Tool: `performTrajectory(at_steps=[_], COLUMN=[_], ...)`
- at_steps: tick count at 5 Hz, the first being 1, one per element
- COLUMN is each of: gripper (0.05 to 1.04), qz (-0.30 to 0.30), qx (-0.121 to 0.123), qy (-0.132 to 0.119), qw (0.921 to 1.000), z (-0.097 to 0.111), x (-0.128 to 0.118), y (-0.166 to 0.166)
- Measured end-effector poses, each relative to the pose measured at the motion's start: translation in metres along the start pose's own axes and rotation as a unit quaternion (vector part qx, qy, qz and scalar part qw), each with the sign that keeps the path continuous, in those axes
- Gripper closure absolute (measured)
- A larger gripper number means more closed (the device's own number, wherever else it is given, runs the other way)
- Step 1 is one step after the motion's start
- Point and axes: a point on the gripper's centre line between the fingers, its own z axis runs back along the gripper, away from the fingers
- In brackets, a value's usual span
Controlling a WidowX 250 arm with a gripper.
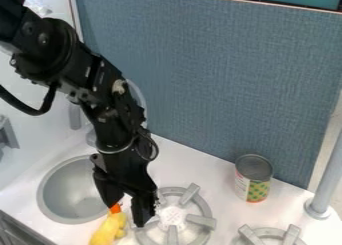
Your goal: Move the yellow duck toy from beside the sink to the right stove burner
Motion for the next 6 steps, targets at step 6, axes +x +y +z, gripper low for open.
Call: performTrajectory(at_steps=[6], gripper=[0.083], qz=[0.045], qx=[0.078], qy=[0.027], qw=[0.9956], z=[-0.075], x=[0.002], y=[0.082])
